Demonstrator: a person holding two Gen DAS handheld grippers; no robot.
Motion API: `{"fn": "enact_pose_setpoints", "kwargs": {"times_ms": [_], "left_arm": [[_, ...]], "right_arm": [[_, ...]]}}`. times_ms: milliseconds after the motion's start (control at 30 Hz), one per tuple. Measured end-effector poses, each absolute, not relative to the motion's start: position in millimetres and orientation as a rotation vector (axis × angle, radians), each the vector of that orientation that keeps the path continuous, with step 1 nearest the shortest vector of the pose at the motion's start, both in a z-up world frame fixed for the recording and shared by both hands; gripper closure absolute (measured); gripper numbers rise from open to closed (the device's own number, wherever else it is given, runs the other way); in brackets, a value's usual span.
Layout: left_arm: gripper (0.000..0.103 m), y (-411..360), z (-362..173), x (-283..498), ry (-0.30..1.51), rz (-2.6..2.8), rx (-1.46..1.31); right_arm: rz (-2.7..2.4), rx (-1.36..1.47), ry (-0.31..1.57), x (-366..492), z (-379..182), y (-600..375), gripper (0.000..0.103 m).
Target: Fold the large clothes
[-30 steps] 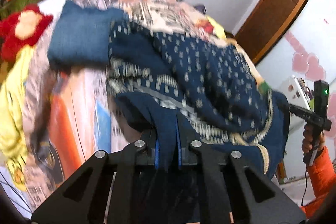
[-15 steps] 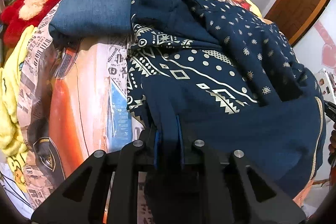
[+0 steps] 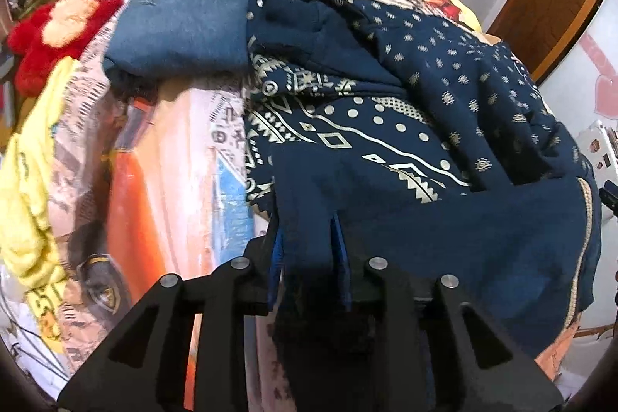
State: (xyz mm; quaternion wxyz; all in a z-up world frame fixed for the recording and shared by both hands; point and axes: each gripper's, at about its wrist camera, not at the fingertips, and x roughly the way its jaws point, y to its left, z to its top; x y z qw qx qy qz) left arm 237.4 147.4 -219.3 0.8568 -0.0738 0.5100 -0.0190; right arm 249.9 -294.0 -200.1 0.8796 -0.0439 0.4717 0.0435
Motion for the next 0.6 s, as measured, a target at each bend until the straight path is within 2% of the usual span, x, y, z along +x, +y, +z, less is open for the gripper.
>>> {"fn": "enact_pose_setpoints", "kwargs": {"times_ms": [67, 133, 200, 500, 600], "left_arm": [[0.072, 148.7, -209.8, 230.5, 1.065, -0.041, -0.148], [0.050, 151.9, -201.0, 221.2, 1.056, -0.039, -0.152], [0.041, 156.1, -194.9, 208.3, 1.039, -0.031, -0.161], [0.040, 167.7, -228.1, 169.6, 1.160, -0.117, -0.373], [0.040, 161.4, -240.5, 163.0, 1.179, -0.167, -0.440]], "right_arm": [[0.118, -0.063, 0.969, 241.4, -188.7, -295.1, 0.019], [0.154, -0.030, 0.961, 232.1, -180.0, -291.6, 0.019], [0.212, 0.018, 0.968, 222.5, -174.2, -287.4, 0.019], [0.348, 0.153, 1.114, 189.1, -204.8, -260.6, 0.020], [0.384, 0.194, 1.167, 185.6, -222.4, -253.7, 0.028]]}}
